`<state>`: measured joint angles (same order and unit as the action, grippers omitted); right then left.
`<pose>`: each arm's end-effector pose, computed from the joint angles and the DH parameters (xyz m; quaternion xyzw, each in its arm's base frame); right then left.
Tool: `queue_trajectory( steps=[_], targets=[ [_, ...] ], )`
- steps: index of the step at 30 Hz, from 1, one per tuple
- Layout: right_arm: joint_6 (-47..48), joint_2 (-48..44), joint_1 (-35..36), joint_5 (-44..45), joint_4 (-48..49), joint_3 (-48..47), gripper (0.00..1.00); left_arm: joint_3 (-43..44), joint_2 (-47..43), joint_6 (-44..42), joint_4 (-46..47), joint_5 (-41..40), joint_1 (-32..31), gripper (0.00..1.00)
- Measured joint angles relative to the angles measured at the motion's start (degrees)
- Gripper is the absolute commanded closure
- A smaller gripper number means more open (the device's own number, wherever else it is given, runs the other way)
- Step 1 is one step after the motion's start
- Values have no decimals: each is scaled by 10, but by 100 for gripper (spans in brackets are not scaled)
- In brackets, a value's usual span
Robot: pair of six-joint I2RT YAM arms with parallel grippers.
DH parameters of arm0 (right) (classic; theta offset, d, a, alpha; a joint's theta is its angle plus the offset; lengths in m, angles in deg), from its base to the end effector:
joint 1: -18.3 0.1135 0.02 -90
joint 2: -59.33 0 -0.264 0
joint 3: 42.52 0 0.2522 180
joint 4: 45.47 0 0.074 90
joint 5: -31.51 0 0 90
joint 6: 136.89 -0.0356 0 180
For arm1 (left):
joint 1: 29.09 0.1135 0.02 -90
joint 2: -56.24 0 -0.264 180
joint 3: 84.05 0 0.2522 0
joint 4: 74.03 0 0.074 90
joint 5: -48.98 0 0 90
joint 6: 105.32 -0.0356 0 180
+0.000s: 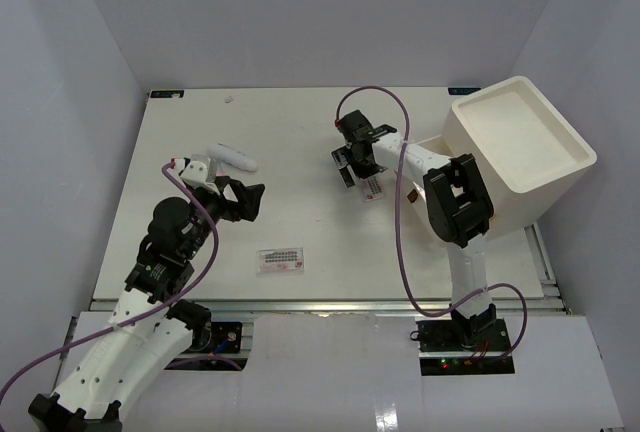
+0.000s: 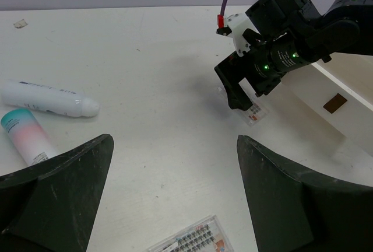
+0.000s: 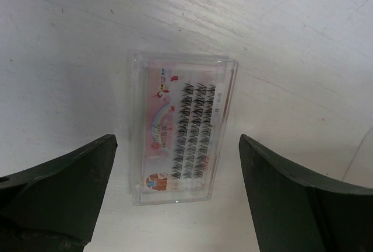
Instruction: Organize the makeup
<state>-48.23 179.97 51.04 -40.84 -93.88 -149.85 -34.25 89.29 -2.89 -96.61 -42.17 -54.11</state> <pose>0.3853 0.2349 0.1875 -0.2232 0.9326 -0.0715 0.2744 0.1355 -0.0625 0.3190 0.0747 0.7384 -0.2081 0.6371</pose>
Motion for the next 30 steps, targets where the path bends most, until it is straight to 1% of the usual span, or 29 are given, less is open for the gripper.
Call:
queue_trajectory(
  steps=[11,15,19,20,22,25,27,28,30],
  targets=[
    [-18,17,-21,-53,-4,-6,12,0,0,0,0,-4,0,2],
    [-22,18,-26,-70,-5,-6,16,0,0,0,0,-4,0,2],
    [-27,20,-32,-91,-4,-6,22,0,0,-2,0,-4,0,2],
    [-28,21,-32,-97,-4,-6,27,0,0,-2,0,-4,0,2],
    [-29,21,-33,-107,-4,-6,32,0,0,-2,0,-4,0,2],
    [-26,21,-34,-116,-4,-6,44,0,0,-2,0,-4,0,2],
    [-24,21,-35,-120,-4,-6,55,0,0,-2,0,-4,0,2],
    [-22,21,-35,-122,-4,-6,58,0,0,-2,0,-4,0,2],
    [-16,21,-35,-127,-4,-6,69,0,0,-2,0,-4,0,2]
  ],
)
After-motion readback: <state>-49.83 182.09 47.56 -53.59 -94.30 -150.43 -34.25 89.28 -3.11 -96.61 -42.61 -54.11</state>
